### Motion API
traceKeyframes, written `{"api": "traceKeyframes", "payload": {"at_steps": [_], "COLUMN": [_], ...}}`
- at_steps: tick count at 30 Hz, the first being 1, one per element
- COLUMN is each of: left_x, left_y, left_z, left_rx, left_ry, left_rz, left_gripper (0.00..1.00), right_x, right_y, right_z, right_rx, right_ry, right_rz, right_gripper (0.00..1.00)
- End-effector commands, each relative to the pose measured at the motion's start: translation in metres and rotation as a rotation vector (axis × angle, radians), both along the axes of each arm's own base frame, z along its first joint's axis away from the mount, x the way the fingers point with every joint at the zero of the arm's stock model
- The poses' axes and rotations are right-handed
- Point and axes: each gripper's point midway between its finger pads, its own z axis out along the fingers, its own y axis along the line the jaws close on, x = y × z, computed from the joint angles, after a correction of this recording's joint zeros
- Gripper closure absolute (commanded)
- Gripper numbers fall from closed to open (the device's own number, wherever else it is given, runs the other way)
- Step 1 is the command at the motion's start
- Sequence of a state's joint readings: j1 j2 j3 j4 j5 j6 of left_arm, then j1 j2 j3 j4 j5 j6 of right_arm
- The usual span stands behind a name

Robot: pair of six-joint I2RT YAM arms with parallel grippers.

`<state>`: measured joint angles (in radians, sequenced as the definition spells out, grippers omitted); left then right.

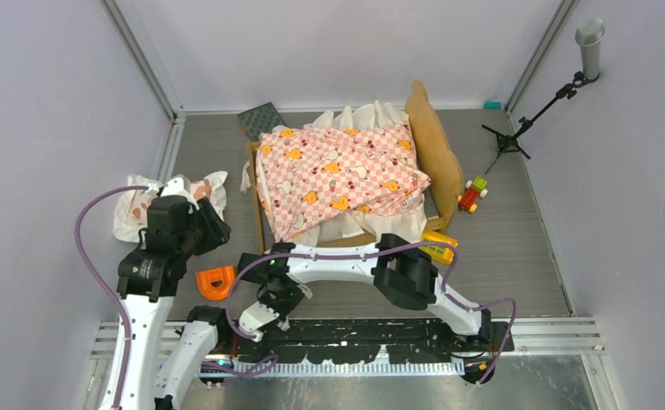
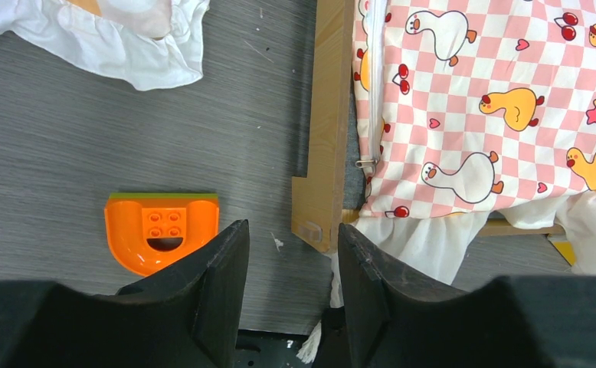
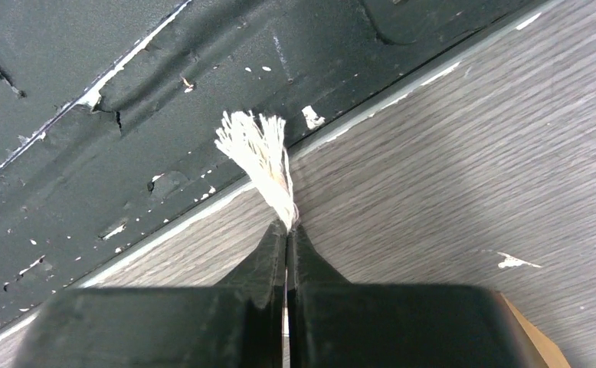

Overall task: Set up the pet bed
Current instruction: Tie the ropes to the bed frame.

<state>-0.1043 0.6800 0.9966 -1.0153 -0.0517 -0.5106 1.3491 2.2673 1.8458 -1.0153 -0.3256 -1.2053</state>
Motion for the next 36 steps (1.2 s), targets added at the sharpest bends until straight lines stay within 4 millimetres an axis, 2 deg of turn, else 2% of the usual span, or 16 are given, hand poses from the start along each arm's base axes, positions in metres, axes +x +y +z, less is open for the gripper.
{"api": "traceKeyframes", "payload": {"at_steps": [1, 8, 11, 15, 25, 36], "left_x": [0.0, 0.001, 0.004, 0.006, 0.0, -0.01], "left_y": [0.001, -0.013, -0.022, -0.033, -0.055, -0.067], "left_z": [0.016, 0.005, 0.005, 0.005, -0.029, -0.052], "left_rx": [0.007, -0.066, -0.109, -0.148, -0.285, -0.378], "left_ry": [-0.047, -0.028, -0.039, -0.055, 0.022, 0.046], "left_rz": [-0.006, -0.037, -0.07, -0.116, -0.145, -0.141], "left_gripper": [0.52, 0.51, 0.53, 0.54, 0.6, 0.6], "right_x": [-0.001, -0.007, -0.003, 0.0, -0.002, -0.005], "right_y": [-0.005, 0.005, 0.021, 0.027, 0.013, 0.001], "right_z": [-0.014, -0.003, 0.012, 0.024, 0.062, 0.11], "right_rx": [-0.023, 0.251, 0.417, 0.558, 0.744, 0.934], "right_ry": [0.003, 0.058, 0.086, 0.138, 0.201, 0.277], "right_rz": [-0.04, -0.252, -0.378, -0.504, -0.604, -0.656], "right_gripper": [0.99, 0.99, 0.99, 0.99, 0.99, 0.99]}}
